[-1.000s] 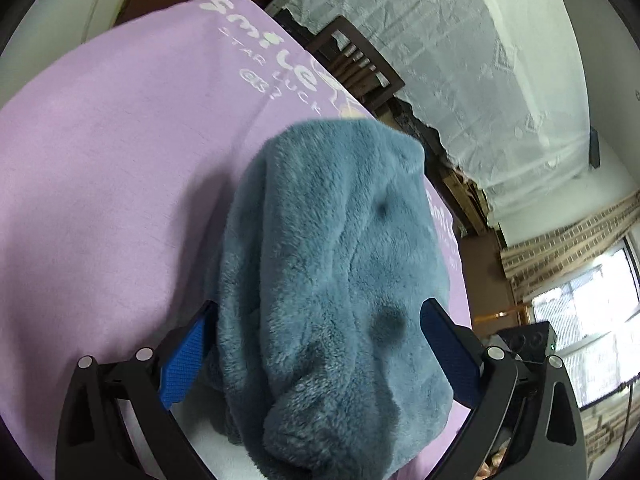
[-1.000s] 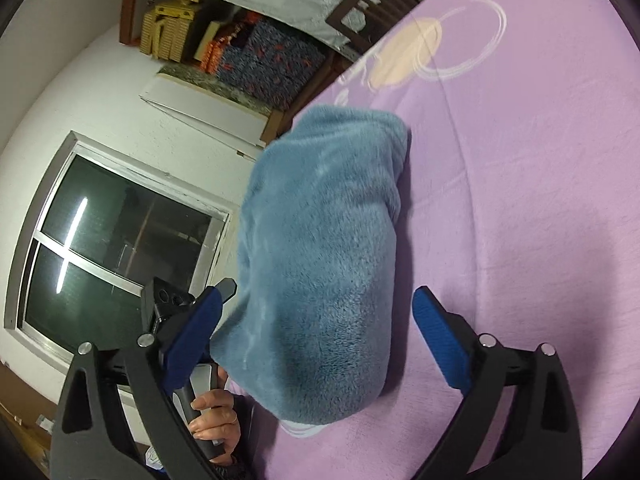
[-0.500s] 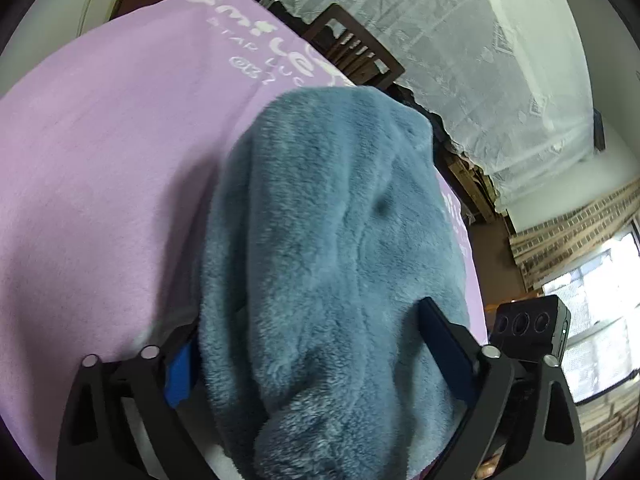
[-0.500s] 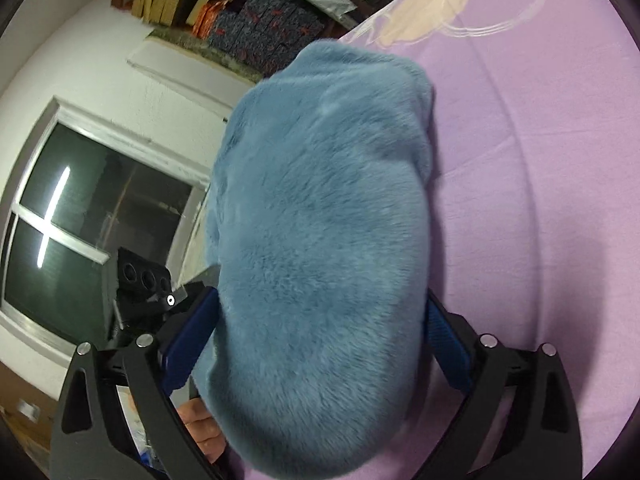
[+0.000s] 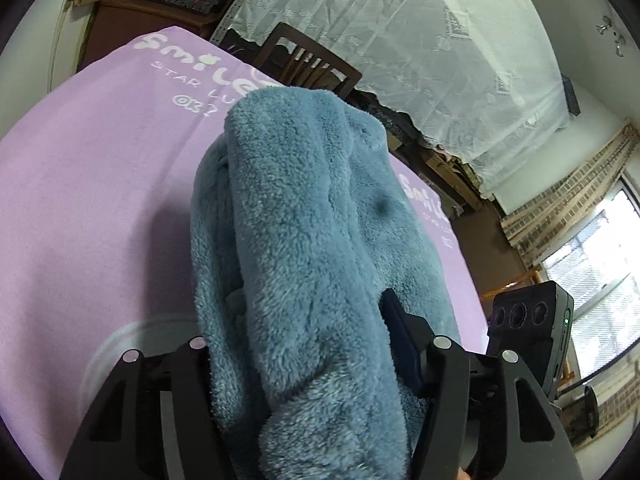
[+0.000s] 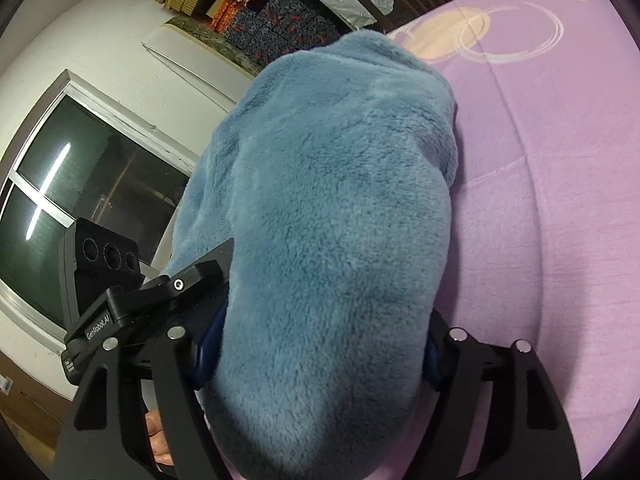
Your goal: Fold large clothes
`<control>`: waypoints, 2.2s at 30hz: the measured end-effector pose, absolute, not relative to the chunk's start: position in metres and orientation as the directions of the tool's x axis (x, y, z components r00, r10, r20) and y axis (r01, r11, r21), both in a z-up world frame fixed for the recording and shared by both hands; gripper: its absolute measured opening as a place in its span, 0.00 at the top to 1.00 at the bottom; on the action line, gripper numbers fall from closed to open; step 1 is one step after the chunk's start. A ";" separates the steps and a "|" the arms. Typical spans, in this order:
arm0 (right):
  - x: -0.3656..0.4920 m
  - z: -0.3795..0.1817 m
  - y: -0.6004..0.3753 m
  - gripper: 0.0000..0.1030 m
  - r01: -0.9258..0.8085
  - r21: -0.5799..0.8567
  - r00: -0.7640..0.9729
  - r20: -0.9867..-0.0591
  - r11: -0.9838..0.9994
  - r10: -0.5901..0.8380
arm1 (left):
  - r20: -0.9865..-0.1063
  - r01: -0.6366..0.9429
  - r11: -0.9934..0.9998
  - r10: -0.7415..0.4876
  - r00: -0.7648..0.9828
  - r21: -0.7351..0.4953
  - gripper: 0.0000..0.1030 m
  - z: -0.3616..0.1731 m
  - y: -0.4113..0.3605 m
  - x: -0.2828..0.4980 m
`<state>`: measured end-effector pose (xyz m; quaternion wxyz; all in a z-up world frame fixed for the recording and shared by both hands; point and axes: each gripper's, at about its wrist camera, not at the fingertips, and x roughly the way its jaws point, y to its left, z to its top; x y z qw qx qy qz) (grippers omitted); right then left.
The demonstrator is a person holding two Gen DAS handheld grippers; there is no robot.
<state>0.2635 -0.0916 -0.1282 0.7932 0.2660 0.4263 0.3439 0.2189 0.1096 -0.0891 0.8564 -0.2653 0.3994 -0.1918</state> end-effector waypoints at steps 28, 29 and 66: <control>0.056 -0.083 -0.255 0.30 -0.264 0.647 0.590 -0.479 0.715 0.651 | -0.519 0.346 0.700 -0.703 0.485 -0.625 0.39 -0.063 -0.045 0.051; 0.047 -0.087 -0.261 0.30 -0.255 0.650 0.588 -0.483 0.716 0.648 | -0.530 0.340 0.704 -0.701 0.477 -0.623 0.39 -0.068 -0.047 0.046; -0.052 -0.087 -0.283 0.09 -0.066 0.385 0.777 -0.559 0.921 0.289 | -0.663 0.180 0.983 -0.166 0.730 -0.047 0.05 -0.060 -0.071 -0.031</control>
